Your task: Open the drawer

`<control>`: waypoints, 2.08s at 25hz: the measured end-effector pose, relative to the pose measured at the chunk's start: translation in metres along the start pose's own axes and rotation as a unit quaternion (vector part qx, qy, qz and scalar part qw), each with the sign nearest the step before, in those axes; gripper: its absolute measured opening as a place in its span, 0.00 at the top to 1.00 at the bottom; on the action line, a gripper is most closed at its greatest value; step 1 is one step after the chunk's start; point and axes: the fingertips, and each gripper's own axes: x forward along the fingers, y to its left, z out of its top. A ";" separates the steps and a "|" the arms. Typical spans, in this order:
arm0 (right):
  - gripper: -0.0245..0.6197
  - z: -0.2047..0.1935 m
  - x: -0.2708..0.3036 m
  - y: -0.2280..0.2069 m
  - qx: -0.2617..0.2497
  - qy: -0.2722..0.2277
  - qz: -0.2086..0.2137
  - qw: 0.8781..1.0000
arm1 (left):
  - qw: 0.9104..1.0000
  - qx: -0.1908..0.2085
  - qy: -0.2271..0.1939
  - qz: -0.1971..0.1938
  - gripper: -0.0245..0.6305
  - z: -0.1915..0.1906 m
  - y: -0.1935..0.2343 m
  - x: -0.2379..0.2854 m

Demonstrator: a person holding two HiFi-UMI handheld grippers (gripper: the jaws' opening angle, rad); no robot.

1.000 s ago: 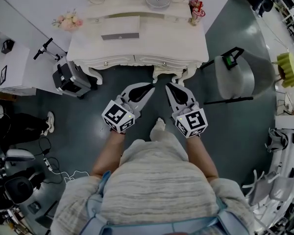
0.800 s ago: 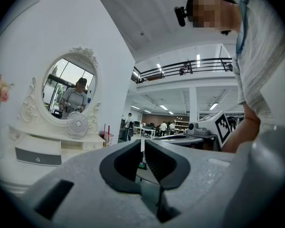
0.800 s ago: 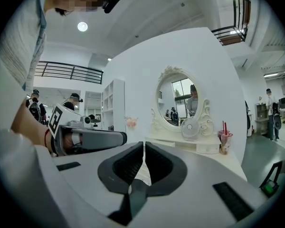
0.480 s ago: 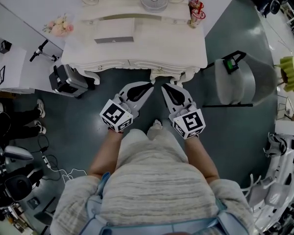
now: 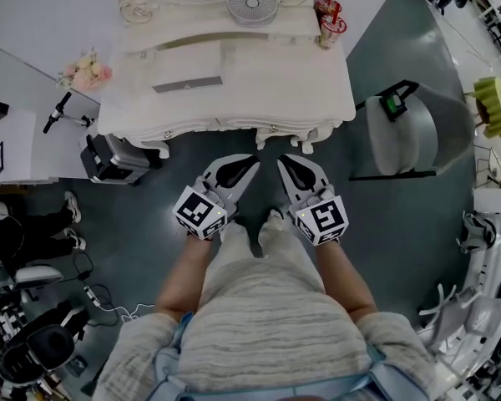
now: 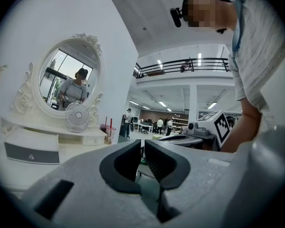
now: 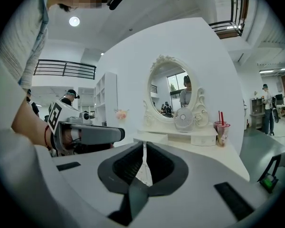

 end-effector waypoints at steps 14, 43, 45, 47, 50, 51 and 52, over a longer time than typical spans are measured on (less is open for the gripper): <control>0.89 -0.063 0.043 -0.013 0.018 0.043 -0.022 0.999 | 0.999 -0.020 0.035 0.011 0.91 -0.042 0.038 -0.017; 0.81 -0.188 0.111 -0.079 0.078 0.200 -0.073 0.974 | 0.997 -0.031 0.067 0.020 0.91 -0.069 0.054 -0.027; 0.81 -0.195 0.114 -0.084 0.085 0.208 -0.081 0.971 | 0.997 -0.029 0.070 0.018 0.91 -0.069 0.053 -0.026; 0.80 -0.200 0.117 -0.090 0.094 0.215 -0.088 0.968 | 0.997 -0.028 0.072 0.019 0.91 -0.068 0.054 -0.026; 0.80 -0.210 0.123 -0.096 0.105 0.229 -0.095 0.963 | 0.997 -0.027 0.072 0.021 0.91 -0.066 0.056 -0.027; 0.80 -0.212 0.125 -0.098 0.107 0.233 -0.098 0.962 | 0.997 -0.028 0.072 0.021 0.91 -0.066 0.056 -0.029; 0.80 -0.214 0.126 -0.099 0.110 0.236 -0.101 0.960 | 0.997 -0.028 0.072 0.022 0.91 -0.066 0.056 -0.030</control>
